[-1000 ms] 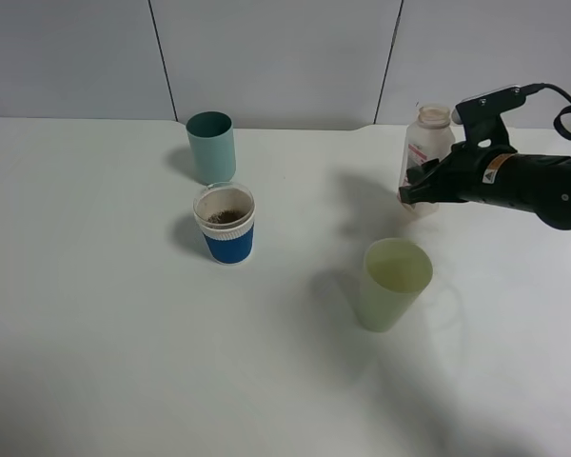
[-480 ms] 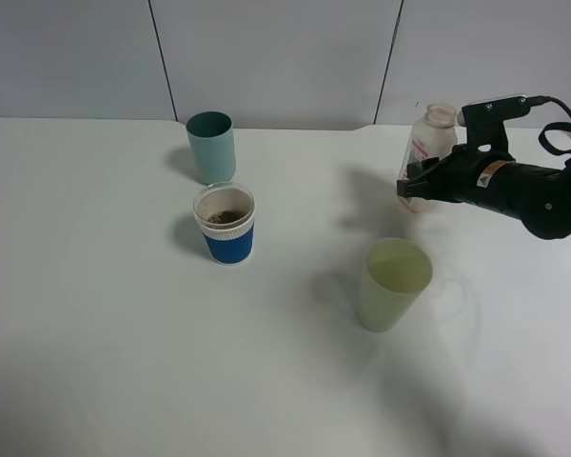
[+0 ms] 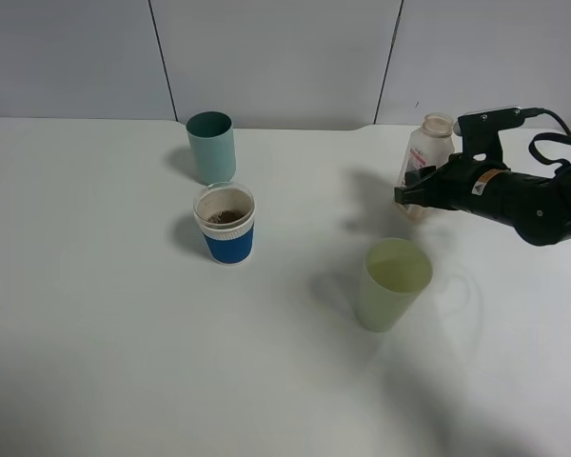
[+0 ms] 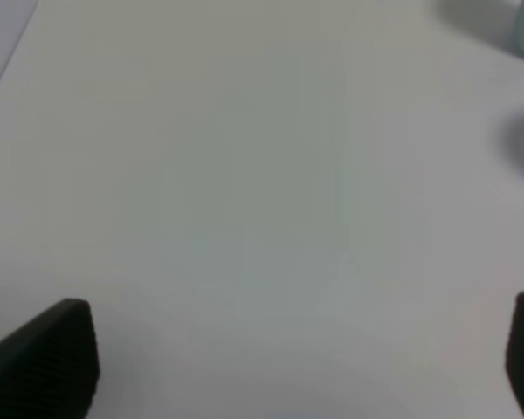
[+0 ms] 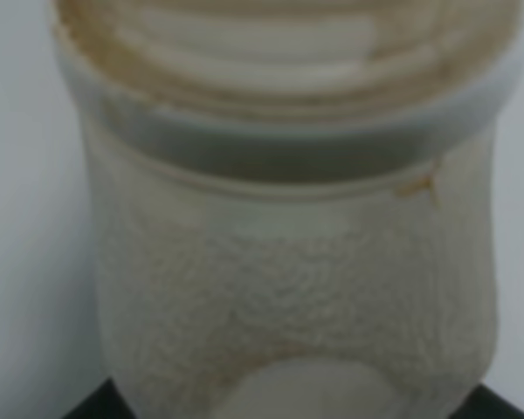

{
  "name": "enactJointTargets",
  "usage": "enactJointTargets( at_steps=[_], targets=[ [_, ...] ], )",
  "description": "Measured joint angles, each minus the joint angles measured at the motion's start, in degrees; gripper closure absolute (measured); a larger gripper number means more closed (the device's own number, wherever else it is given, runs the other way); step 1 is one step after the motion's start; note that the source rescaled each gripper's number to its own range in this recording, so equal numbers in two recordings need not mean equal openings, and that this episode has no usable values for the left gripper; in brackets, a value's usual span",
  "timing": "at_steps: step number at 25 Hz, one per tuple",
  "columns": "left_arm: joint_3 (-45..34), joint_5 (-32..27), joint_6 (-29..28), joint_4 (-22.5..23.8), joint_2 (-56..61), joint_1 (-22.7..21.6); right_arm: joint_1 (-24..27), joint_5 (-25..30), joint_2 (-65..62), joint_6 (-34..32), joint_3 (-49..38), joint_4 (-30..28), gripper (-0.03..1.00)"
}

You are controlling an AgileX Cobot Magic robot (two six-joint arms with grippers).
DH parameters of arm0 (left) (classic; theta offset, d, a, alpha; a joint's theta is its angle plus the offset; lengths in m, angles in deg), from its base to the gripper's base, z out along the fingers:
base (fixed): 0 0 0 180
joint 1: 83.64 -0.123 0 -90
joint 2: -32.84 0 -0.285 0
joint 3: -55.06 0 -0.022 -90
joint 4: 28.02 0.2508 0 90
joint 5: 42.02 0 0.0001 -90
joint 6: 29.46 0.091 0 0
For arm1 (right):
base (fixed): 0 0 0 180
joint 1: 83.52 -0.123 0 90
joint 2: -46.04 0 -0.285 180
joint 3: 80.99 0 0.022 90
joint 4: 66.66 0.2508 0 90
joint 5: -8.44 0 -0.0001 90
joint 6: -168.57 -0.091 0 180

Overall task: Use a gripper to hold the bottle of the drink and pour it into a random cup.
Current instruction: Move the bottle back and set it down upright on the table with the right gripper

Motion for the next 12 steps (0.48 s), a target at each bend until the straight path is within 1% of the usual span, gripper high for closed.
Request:
enactJointTargets(
  at_steps=[12],
  targets=[
    [0.0,0.0,0.0,0.0,0.0,0.0,0.0,-0.1,0.3,0.0,0.0,0.0,0.97]
  ],
)
